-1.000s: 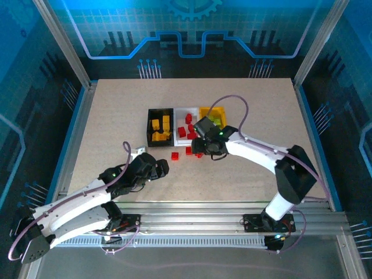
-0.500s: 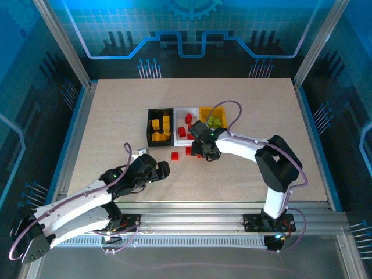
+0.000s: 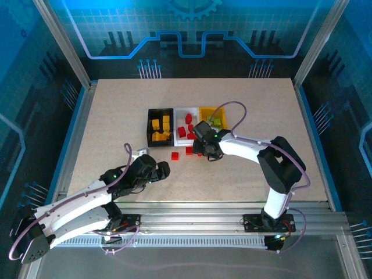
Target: Sort the legos into containers by color
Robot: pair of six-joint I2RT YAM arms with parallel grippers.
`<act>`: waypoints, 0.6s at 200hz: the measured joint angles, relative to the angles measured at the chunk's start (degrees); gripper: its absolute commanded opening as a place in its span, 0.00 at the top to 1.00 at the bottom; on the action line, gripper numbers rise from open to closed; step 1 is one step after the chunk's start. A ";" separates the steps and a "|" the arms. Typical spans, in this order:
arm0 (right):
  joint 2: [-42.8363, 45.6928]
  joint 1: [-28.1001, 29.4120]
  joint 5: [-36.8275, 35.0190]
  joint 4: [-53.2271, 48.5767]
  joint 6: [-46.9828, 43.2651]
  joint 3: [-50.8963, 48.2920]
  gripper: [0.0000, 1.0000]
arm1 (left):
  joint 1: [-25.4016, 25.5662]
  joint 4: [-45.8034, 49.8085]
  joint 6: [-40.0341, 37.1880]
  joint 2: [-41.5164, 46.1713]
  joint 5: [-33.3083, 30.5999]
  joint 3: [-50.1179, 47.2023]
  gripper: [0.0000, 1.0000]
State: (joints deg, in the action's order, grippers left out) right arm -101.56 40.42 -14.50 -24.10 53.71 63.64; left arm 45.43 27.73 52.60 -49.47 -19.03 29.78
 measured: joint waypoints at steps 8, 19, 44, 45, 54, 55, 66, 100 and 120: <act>0.50 0.00 0.00 0.07 -0.17 -0.13 0.26 | 0.00 -0.11 0.00 0.00 0.02 0.00 0.01; 1.33 0.00 -0.02 0.46 -0.37 -0.13 0.26 | 0.00 -0.17 0.02 -0.09 0.02 0.00 0.01; 1.62 0.00 0.02 1.11 -0.79 0.39 0.26 | 0.00 -0.17 0.00 -0.09 0.02 0.00 0.01; 1.57 0.00 0.02 1.07 -0.79 0.44 0.26 | 0.00 -0.17 0.00 -0.09 0.02 0.00 0.01; 1.03 -0.07 0.00 0.79 -0.76 1.16 0.27 | 0.00 -0.17 0.02 -0.11 0.02 0.00 0.01; 1.03 -0.07 0.00 0.79 -0.76 1.16 0.27 | 0.00 -0.17 0.02 -0.11 0.02 0.00 0.01; -0.26 -0.20 0.02 0.59 -0.72 2.36 0.27 | 0.00 -0.17 0.02 -0.11 0.02 0.00 0.01; -2.60 -1.03 0.17 0.28 0.17 2.75 0.31 | 0.00 -0.17 0.02 -0.09 0.02 0.00 0.01; -2.80 -1.14 0.04 0.15 0.72 2.03 0.34 | 0.00 -0.17 0.02 -0.11 0.02 -0.02 0.01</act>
State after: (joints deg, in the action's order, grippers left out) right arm -104.36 39.29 -14.46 -23.94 54.43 65.67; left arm 45.43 27.55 52.62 -49.58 -19.00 29.76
